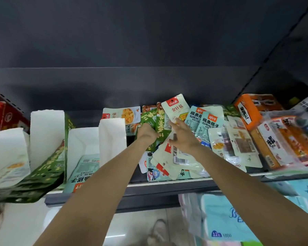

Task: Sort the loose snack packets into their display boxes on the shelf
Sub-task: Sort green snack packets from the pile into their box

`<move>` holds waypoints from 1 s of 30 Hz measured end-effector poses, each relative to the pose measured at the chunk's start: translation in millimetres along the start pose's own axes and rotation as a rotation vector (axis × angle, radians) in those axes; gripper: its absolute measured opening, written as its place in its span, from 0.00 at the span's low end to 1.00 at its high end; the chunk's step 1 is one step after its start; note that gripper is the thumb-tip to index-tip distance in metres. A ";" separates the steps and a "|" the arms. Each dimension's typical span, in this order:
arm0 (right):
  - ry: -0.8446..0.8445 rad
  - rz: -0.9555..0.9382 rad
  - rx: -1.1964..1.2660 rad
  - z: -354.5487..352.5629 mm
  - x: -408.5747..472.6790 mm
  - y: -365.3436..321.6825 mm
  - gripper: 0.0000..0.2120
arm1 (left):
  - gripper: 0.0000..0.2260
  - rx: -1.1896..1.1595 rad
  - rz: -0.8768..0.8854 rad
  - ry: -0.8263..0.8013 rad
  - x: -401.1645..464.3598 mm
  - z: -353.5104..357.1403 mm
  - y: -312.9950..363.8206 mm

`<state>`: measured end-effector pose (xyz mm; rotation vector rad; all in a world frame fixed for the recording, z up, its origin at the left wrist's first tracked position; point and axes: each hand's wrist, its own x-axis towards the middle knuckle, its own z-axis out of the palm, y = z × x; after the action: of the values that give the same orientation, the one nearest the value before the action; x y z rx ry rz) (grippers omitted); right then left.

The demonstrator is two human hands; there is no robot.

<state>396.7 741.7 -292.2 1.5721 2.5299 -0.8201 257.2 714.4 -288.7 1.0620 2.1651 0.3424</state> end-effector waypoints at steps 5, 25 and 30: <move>0.036 -0.095 0.086 -9.1 -8.2 -2.8 0.45 | 0.09 -0.432 0.099 -0.016 -18.9 -31.0 7.7; 0.361 -0.496 0.639 -5.1 -80.9 -243.5 0.05 | 0.11 -0.400 0.627 0.497 -159.5 -215.6 -163.4; 0.297 -0.468 0.575 34.1 -81.6 -293.5 0.09 | 0.04 -0.301 0.618 0.456 -155.5 -239.6 -220.4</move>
<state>179.7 559.0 -176.3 1.2859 3.1355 -1.5934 29.2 470.3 -152.7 1.5657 2.0047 1.2549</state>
